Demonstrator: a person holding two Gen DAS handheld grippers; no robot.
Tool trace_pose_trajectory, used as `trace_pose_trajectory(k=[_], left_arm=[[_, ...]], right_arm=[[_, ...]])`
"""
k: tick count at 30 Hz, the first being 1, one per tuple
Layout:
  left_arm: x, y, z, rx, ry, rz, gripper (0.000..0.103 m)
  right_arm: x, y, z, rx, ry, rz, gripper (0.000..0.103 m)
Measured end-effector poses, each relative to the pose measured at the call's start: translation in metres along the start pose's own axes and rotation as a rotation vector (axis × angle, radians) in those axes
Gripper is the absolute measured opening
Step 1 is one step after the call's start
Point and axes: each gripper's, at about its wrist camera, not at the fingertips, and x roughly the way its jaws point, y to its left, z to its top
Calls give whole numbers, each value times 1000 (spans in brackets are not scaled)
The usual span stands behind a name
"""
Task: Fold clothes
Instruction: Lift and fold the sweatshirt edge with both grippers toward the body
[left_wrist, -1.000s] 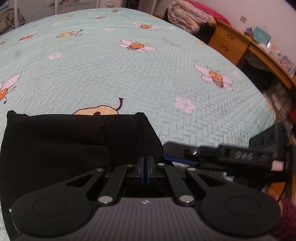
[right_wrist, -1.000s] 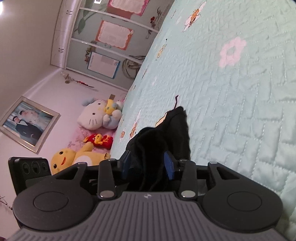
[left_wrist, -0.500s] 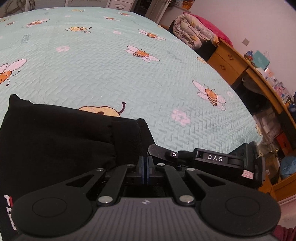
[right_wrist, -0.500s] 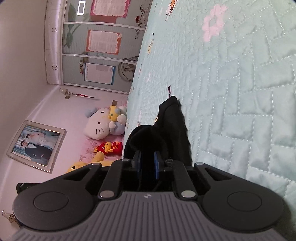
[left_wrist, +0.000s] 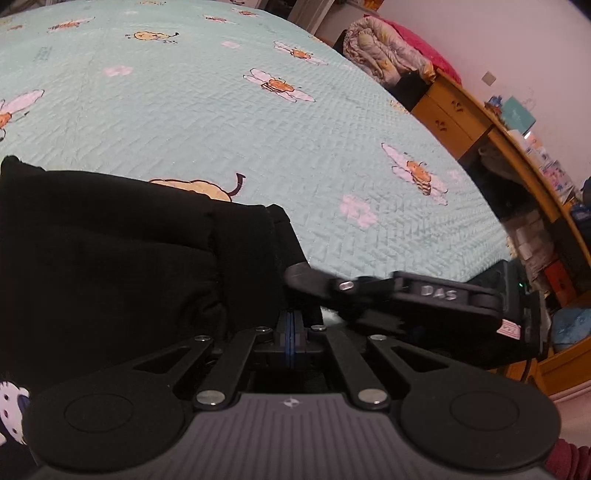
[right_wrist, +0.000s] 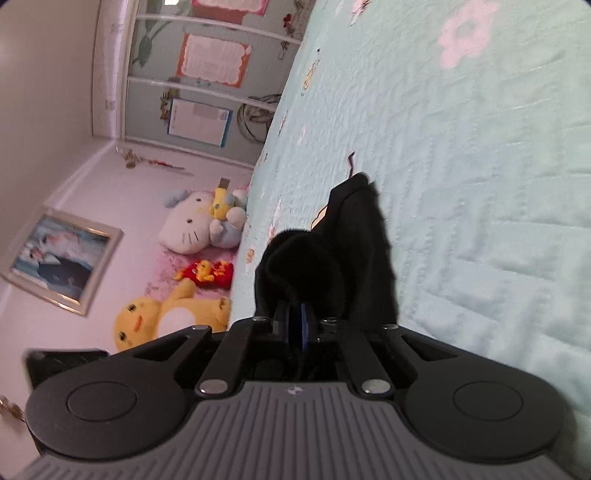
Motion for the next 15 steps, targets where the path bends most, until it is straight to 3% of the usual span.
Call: trace_pose_trajectory(k=[3,11,15], left_arm=[[0,2,-2,-20,-7,-8,0],[-1,3,-8,-36,0,-64,0],[9,9,-16,-62,38,-94,0]], right_arm=[[-11,2,2,-30,-38,-32,8],[26,10,-8,-114,52,-108,1],[11,14,-2,-125,28,-97,3]])
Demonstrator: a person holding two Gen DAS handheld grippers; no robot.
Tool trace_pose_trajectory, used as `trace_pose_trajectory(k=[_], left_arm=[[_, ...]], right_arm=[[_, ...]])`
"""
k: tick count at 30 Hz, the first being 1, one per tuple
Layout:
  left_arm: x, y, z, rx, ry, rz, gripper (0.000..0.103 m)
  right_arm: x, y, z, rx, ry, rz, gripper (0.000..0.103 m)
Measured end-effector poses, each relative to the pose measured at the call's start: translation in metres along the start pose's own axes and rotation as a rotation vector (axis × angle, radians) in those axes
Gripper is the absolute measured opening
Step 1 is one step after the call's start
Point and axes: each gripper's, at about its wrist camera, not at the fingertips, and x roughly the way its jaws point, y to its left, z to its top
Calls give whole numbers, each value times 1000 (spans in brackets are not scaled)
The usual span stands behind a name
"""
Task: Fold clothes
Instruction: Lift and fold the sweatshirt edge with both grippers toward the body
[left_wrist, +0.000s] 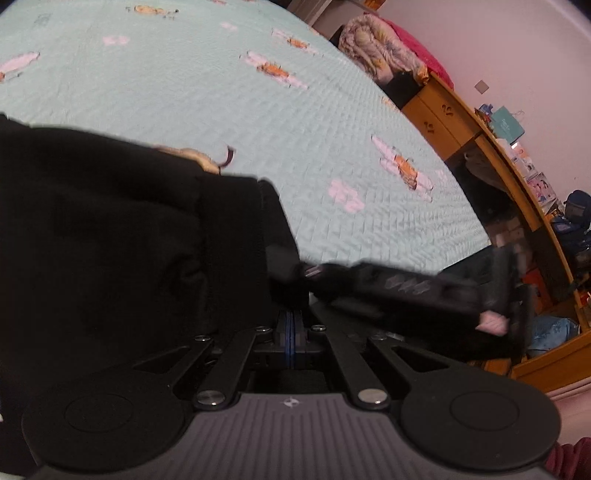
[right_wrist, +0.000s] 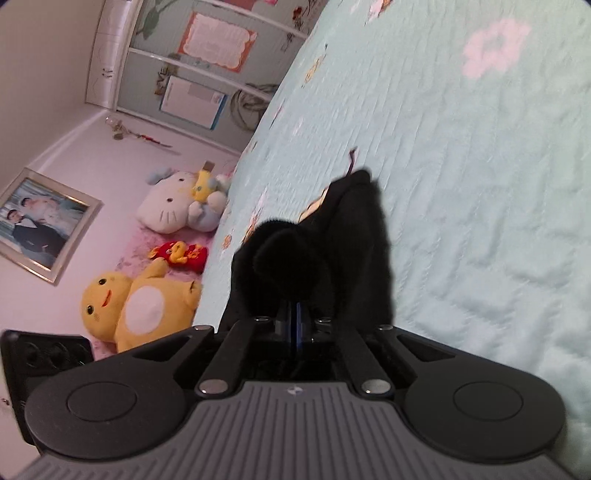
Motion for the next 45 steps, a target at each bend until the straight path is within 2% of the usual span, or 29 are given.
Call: trace_pose_trajectory(k=[3,5,9,12,14,20,23,26,31,36,38,40,41,43,45], left_arm=[[1,3,-5,-12,-3,-27,0],[-2,3,-6,-14,-13,-51,0],[-23,-8,-10,42,-80,-113,0],[-40,-1,-11,17,-176,-107,0],[-39,10,-12,-28,-181,-78,0],[-32,32,-25,-128,-161,-84,0],[-33,33,-24,-137,-160,-94,1],[-32,34,-22,-143,-151,-103,3],[-28,41,-27,-205,-148,-147,3],[-35,41,-28,-202,-162,-144,4],[-38,41,-28,-201,-168,-142,11],[-40,42,-29,-208,-177,-127,11],[-41,42,-29,-207,-179,-122,11],[-45,32,-29,-145,-171,-117,14],[-47,11,-28,-37,-158,-70,23]], right_arm=[[-19,-3,6,20,-45,-17,10],[-24,-5,11,39,-55,-10,39],[-23,-2,17,57,-52,3,53],[-15,5,17,70,-21,-3,61],[-14,9,18,80,-7,-5,66],[-18,26,13,73,54,1,69],[-14,27,7,78,110,-42,69],[-12,21,0,71,126,-97,69],[-5,28,0,40,155,-83,74],[-8,19,4,71,143,-62,72],[-7,22,5,51,155,-69,72],[-6,22,4,42,170,-63,73],[-6,21,5,53,172,-55,73],[-6,17,7,74,176,-37,73],[-5,14,10,95,179,-19,72]])
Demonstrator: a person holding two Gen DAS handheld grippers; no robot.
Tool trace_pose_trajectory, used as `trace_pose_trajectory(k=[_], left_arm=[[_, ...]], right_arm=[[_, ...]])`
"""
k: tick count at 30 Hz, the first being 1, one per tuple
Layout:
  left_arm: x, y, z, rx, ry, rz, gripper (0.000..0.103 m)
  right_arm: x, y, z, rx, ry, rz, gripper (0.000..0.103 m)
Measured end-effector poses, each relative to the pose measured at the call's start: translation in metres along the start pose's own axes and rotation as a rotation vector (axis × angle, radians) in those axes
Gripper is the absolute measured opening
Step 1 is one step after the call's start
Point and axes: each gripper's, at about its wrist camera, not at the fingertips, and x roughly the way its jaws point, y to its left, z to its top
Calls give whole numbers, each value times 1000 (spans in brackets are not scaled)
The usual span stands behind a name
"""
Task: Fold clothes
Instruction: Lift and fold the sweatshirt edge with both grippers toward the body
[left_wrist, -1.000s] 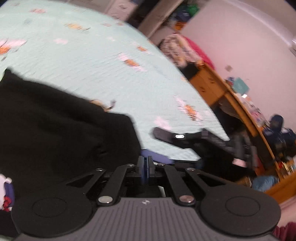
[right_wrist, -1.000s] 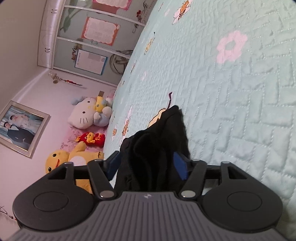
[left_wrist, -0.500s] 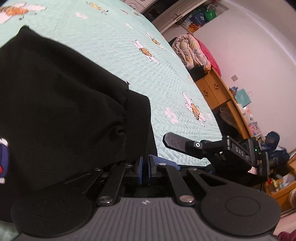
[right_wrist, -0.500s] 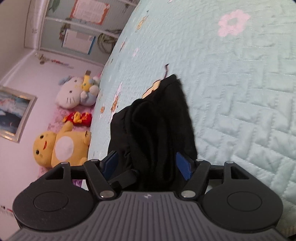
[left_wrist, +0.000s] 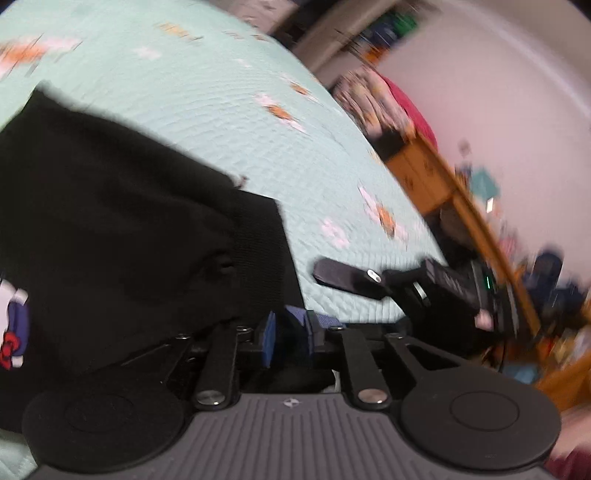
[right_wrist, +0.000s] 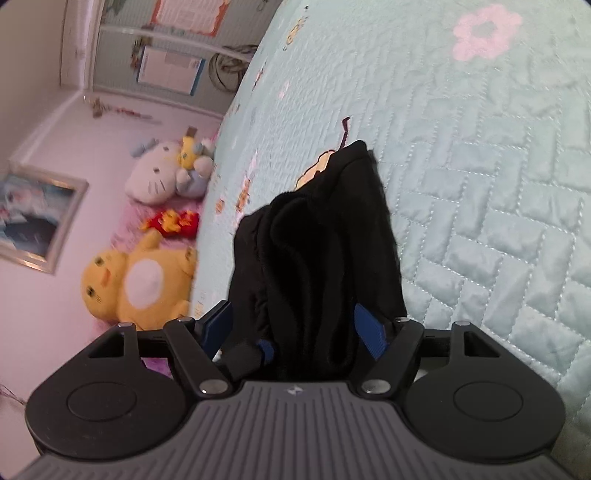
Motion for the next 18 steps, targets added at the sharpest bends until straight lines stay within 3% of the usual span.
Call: trace_pose_trajectory(k=[4,8,15,18], left_arm=[[-5,-37,-7,243,-7,102,26],[-19,-50,-21,382,-45,157,27],[-26,-36,-29,357,-39,197,27],[-29,-30,-32,347,-36,214,28]], right_arm=[[-12,9,-7,-37,-56,-6,73],[-28,19,-17,-78,-73,72,73],[-9,11,-25,2,12,103,73],[-4,17,-26,-13,22,55,71]])
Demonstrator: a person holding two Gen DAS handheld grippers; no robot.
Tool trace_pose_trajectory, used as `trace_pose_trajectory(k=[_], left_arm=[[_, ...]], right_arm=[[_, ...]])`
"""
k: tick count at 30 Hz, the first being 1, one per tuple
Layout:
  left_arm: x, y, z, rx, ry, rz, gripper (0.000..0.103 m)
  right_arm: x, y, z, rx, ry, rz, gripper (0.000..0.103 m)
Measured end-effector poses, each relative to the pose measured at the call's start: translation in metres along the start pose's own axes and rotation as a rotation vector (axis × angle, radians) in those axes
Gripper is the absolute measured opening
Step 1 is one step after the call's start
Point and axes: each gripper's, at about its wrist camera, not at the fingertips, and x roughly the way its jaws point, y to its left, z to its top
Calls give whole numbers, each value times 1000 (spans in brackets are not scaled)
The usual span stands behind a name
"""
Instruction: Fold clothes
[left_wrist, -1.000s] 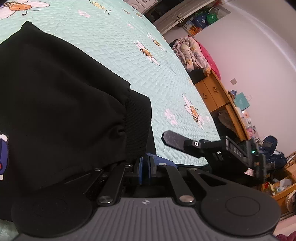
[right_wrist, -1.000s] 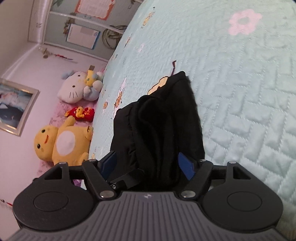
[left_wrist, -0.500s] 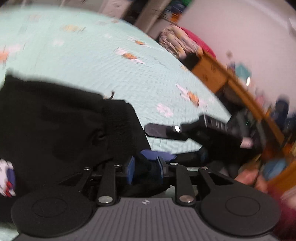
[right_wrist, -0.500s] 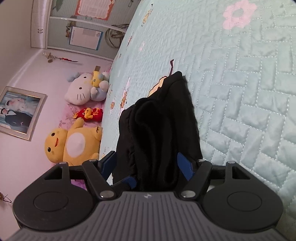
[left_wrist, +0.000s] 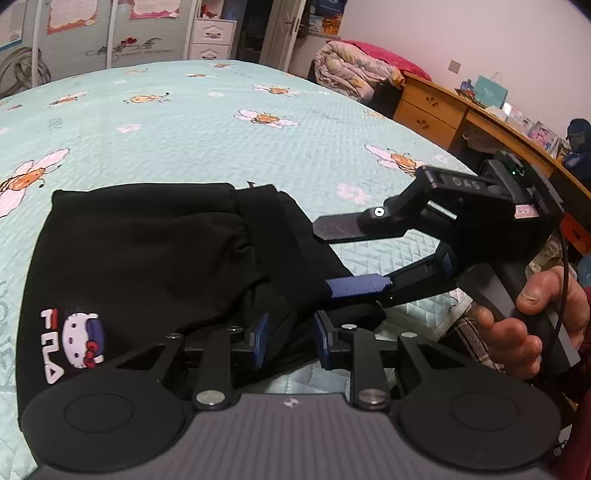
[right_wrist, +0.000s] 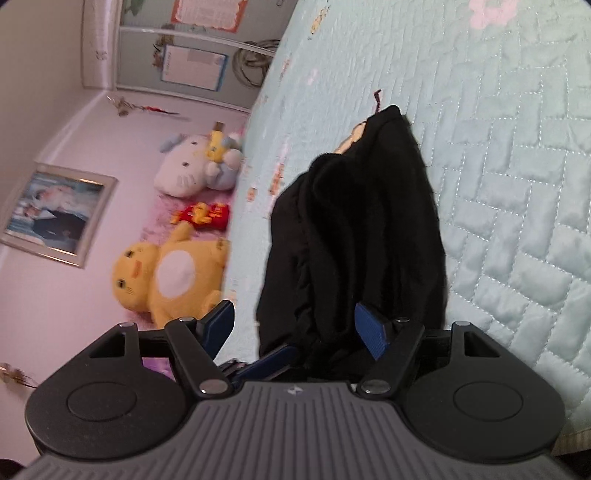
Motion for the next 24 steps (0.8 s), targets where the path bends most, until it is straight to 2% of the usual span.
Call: trace_pose_trajectory(k=[4,9,10,11,12,13,14,16,19,22,24], left_arm=[[-3,-1,0,-8,-6,16,32],[1,-2,1,0,-5,12,35],[1,-2,0,-1,-1,12,35],[2,-3,0,0,2,12,36],[2,-3,0,3,2,13,36],[1,-4,0,6,3,14,36],[1,-4,1,8,1,15,36],[-3,-5,4,14,-17,13,38],[-7,-8,11,31,-54,8,41],[6,-13,17,72,-53,15,42],[21,-15,19,100,-39,29,42]], right_arm=[[4,3,-1,15,2,-41,71],[10,2,-3,38,-6,-48,68],[11,1,-3,34,-5,-57,62],[13,1,-3,24,-3,-74,46],[15,1,-3,13,-1,-92,39],[16,1,-3,3,2,-109,18],[16,0,-3,-1,2,-118,8],[10,0,-2,-15,-15,-104,7],[-5,5,4,-79,-44,-127,6],[-5,-1,7,-107,-43,-157,6],[1,-5,5,-100,-43,-134,6]])
